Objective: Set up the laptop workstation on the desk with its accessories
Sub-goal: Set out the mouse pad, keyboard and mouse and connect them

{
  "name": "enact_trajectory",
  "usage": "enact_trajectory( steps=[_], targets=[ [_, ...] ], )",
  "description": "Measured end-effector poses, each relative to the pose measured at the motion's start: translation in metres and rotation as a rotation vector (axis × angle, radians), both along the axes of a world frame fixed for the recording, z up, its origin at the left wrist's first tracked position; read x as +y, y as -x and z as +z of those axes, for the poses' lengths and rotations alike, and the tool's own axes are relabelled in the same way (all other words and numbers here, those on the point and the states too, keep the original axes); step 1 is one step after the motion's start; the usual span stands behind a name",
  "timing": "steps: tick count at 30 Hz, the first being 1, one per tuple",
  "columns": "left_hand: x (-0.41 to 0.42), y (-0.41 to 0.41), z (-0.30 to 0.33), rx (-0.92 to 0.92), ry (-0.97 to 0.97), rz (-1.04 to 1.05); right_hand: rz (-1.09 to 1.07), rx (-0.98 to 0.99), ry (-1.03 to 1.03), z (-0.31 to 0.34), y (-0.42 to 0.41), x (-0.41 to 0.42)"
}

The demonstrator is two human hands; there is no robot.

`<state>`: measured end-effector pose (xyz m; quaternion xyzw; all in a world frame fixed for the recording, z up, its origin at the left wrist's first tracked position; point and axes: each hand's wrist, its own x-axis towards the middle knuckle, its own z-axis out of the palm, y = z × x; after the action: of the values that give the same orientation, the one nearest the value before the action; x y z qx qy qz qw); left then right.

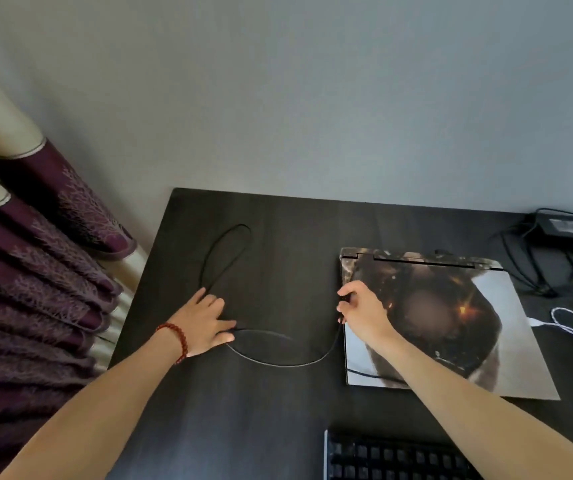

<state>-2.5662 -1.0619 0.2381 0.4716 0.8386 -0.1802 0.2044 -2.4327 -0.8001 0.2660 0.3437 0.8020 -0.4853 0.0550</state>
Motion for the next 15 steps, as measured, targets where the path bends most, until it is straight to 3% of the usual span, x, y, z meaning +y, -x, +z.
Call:
enact_trajectory(
  steps=[3, 8, 12, 13, 15],
  targets=[
    [-0.006, -0.021, -0.017, -0.092, -0.259, 0.186, -0.009, -0.068, 0.048, -0.017, -0.017, -0.005],
    [0.010, -0.060, -0.024, -0.153, -0.706, 0.631, 0.185, -0.211, -0.149, -0.035, -0.046, -0.021],
    [0.031, -0.086, -0.013, -0.015, -1.045, 0.671, 0.353, -0.213, -0.086, -0.039, -0.061, -0.043],
    [0.038, -0.092, -0.012, -0.046, -1.058, 0.730, 0.342, -0.223, 0.000, -0.039, -0.063, -0.047],
    [0.051, -0.097, -0.012, -0.340, -0.992, 1.030, 0.299, -0.215, 0.083, -0.042, -0.064, -0.053]
  ],
)
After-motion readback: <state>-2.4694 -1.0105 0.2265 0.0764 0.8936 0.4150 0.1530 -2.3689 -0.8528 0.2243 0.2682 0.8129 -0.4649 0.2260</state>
